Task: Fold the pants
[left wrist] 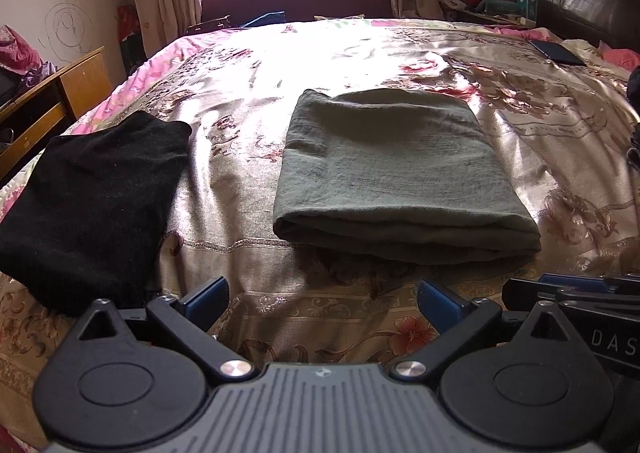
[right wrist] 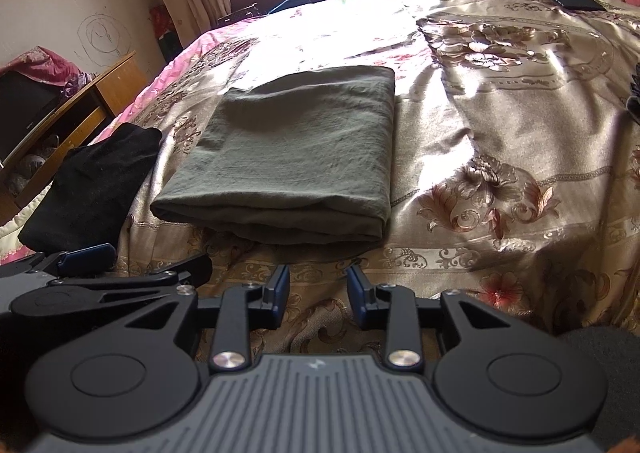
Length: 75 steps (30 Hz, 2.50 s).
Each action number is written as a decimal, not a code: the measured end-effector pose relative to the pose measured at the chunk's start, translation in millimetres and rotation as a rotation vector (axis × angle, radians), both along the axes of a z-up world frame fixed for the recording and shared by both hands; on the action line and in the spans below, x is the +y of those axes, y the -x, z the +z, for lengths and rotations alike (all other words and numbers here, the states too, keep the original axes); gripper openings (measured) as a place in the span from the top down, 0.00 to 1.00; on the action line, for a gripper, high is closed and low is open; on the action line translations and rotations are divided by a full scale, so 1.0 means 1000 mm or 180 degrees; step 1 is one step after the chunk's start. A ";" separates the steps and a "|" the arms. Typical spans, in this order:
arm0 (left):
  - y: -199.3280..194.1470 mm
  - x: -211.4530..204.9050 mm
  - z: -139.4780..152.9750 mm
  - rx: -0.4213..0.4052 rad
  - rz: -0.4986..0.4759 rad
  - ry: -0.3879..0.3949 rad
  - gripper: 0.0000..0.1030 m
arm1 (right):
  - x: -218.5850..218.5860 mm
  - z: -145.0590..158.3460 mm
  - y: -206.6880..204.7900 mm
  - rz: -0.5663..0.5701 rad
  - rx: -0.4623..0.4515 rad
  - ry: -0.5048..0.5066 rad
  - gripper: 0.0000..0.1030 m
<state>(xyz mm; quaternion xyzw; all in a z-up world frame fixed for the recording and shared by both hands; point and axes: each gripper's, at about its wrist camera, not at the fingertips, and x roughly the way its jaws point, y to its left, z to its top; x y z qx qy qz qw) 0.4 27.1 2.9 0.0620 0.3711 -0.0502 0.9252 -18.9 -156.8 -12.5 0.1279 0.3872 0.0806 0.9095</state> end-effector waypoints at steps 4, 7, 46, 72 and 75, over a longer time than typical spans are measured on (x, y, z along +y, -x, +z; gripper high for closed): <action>0.002 0.002 0.000 0.0023 0.0012 0.0050 0.00 | -0.001 -0.001 0.001 -0.0015 0.0030 0.0003 0.68; 0.003 0.000 0.000 0.0033 0.0003 0.0014 0.00 | -0.001 -0.001 0.002 -0.0024 0.0050 0.0000 0.68; 0.000 0.001 -0.005 0.0150 0.0016 -0.0014 0.00 | 0.002 -0.006 -0.002 -0.0034 0.0127 0.0078 0.67; 0.000 0.001 -0.007 0.0158 0.0016 -0.0021 0.00 | 0.002 -0.006 -0.002 -0.0034 0.0130 0.0078 0.67; 0.000 0.000 -0.007 0.0156 0.0016 -0.0024 0.00 | 0.002 -0.006 -0.002 -0.0034 0.0130 0.0079 0.67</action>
